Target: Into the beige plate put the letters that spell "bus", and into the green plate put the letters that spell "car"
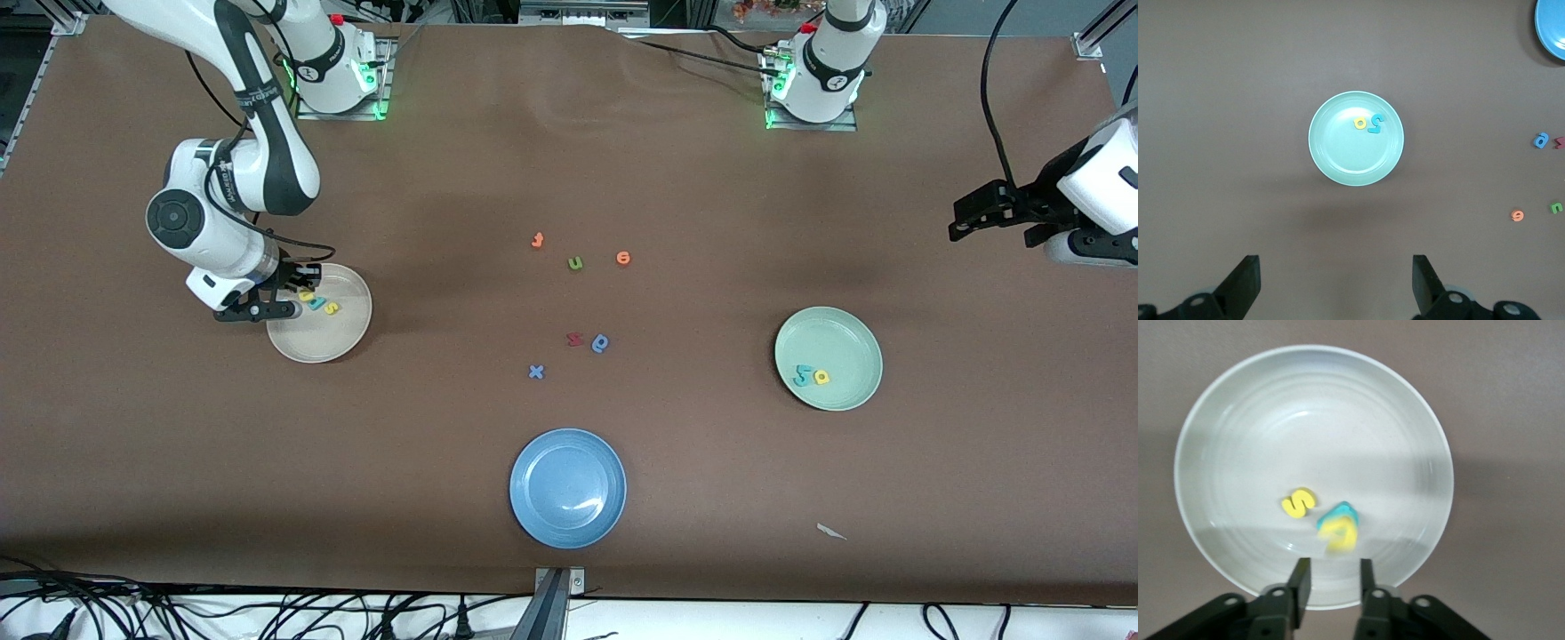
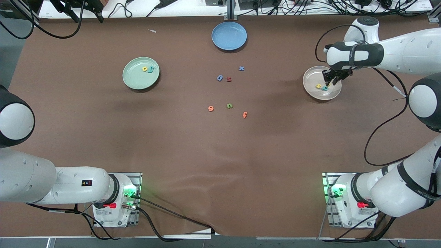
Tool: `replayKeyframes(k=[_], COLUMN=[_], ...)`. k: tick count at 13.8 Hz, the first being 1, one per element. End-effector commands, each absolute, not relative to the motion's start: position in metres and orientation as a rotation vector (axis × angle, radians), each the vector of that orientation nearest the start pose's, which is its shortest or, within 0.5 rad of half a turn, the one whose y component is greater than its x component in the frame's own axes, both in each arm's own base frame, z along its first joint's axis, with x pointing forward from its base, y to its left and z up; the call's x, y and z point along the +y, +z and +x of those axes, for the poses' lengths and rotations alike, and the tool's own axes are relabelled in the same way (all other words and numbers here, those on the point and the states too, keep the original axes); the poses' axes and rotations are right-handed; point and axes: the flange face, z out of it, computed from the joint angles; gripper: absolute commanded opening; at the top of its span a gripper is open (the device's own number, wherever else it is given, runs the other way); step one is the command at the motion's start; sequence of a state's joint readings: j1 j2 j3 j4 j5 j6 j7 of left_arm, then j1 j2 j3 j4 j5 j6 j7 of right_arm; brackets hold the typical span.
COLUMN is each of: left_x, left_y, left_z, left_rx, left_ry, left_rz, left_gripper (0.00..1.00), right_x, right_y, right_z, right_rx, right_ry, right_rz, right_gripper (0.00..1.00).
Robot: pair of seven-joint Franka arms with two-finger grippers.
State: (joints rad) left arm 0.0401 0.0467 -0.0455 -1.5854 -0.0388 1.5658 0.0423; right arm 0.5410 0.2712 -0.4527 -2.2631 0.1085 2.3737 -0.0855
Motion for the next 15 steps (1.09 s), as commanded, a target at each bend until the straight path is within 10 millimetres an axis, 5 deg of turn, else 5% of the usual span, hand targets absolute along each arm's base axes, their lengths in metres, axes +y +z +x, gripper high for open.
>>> replayKeyframes(k=[1,5,12,15], left_x=[-0.010,-0.012,-0.012,-0.012], left_y=[0.598,0.599,0.600,0.599], left_z=[0.567,0.567,0.566,0.567], left_rx=[0.065,0.073,0.073,0.073], left_ry=[0.111,0.111,0.109,0.111], left_rz=[-3.165,-3.165,-3.165,-3.165], left_gripper=[1.00,1.00,1.00,1.00], right_x=[0.052,0.077,0.102,0.076], right_y=[0.250,0.298,0.406,0.461], right_z=[0.526,0.558,0.587,0.585], right_rx=[-0.147,-0.023,0.092,0.046], right_ry=[0.190,0.285,0.414,0.353], right_rz=[-3.172,-3.164,-3.149,-3.192], right_gripper=[1.00,1.00,1.00,1.00])
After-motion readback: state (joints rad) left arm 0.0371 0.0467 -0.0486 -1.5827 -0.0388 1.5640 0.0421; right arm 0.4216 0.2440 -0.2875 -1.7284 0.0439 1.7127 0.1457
